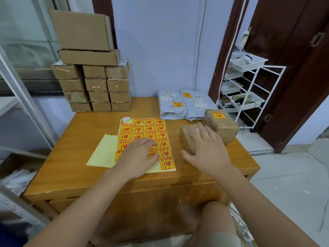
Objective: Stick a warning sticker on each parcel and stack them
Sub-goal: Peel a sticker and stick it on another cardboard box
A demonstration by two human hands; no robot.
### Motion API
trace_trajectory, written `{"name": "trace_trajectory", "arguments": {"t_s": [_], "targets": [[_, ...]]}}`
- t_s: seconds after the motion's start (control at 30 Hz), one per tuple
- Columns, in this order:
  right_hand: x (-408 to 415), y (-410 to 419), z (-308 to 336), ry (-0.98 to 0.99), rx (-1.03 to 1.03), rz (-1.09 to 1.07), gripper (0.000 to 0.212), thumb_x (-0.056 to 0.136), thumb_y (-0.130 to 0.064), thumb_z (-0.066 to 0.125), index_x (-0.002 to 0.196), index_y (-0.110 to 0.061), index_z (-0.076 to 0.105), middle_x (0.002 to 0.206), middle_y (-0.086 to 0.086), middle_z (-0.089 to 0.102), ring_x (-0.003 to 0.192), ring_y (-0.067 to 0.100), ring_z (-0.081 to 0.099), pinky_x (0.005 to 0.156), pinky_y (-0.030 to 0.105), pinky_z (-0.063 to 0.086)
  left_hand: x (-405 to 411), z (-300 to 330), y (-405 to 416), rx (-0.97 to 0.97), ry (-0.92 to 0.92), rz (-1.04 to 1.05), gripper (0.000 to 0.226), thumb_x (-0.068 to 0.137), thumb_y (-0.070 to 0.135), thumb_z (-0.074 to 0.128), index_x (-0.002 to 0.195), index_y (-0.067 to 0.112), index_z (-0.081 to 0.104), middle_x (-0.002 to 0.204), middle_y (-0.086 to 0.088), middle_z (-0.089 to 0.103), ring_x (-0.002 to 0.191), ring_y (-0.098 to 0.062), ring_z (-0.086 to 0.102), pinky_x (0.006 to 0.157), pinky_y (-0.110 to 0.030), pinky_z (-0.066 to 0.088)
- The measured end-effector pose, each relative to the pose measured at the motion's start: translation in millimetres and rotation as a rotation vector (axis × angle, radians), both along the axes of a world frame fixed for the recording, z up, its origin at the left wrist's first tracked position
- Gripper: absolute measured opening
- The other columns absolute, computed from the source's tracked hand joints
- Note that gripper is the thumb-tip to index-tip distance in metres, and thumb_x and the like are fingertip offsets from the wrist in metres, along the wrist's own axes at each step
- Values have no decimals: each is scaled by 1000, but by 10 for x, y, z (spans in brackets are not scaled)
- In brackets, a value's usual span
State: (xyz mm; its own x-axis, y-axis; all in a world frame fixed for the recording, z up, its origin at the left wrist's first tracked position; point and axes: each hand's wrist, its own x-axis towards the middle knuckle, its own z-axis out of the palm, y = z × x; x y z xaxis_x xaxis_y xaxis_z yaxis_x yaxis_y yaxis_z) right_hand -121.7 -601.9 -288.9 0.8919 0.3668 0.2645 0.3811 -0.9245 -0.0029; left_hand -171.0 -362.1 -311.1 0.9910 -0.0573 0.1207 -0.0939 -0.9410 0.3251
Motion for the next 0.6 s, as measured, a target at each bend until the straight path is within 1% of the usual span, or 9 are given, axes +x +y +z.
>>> {"name": "trace_trajectory", "arguments": {"t_s": [0.07,0.1,0.17,0.23,0.3,0.37,0.47,0.6], "targets": [[-70,144,80,-13,13,120,82,94,-65,46,160,-26,19,168,5,15,154,24,14,126,41,16,-42,-24,140,31,4,1,51,102,55,50,148,32,50,152,13,47,140,-12,39,116,-34,32],[-99,229,100,5,26,179,77,96,-61,47,160,-26,21,168,3,17,154,23,15,125,40,18,-63,-41,199,48,9,-1,51,101,56,50,147,33,51,151,13,48,139,-12,40,116,-33,32],[-151,395,94,60,60,279,65,99,-52,51,156,-28,33,163,-1,29,149,20,25,119,40,31,-113,-72,288,81,22,-8,50,101,57,50,145,33,53,148,15,49,137,-11,41,116,-32,33],[-163,535,19,115,57,349,52,100,-46,54,148,-28,48,152,-4,45,140,18,36,109,37,42,-162,-102,329,103,30,-14,51,100,58,50,145,33,52,148,15,49,136,-10,40,115,-31,32],[-149,640,-79,187,32,373,46,99,-45,57,141,-27,57,138,-6,55,130,16,43,101,33,45,-206,-134,332,106,31,-28,53,100,59,49,147,33,51,149,15,47,137,-10,39,116,-31,30],[-131,712,-159,242,39,375,45,97,-47,60,137,-27,61,130,-6,58,125,17,48,99,34,47,-240,-171,316,105,14,-48,54,100,60,48,147,32,51,149,14,47,136,-11,39,116,-32,30],[-120,770,-224,272,55,361,43,95,-48,63,133,-28,63,125,-6,61,118,15,54,94,34,49,-284,-212,300,117,-4,-71,55,101,59,47,147,30,50,150,13,47,137,-11,38,116,-33,30],[-100,793,-260,293,115,335,35,95,-39,66,127,-26,65,119,-6,61,104,16,62,87,35,51,-321,-275,319,99,-8,-70,52,103,57,45,148,32,49,147,14,48,136,-9,37,116,-31,29]]}}
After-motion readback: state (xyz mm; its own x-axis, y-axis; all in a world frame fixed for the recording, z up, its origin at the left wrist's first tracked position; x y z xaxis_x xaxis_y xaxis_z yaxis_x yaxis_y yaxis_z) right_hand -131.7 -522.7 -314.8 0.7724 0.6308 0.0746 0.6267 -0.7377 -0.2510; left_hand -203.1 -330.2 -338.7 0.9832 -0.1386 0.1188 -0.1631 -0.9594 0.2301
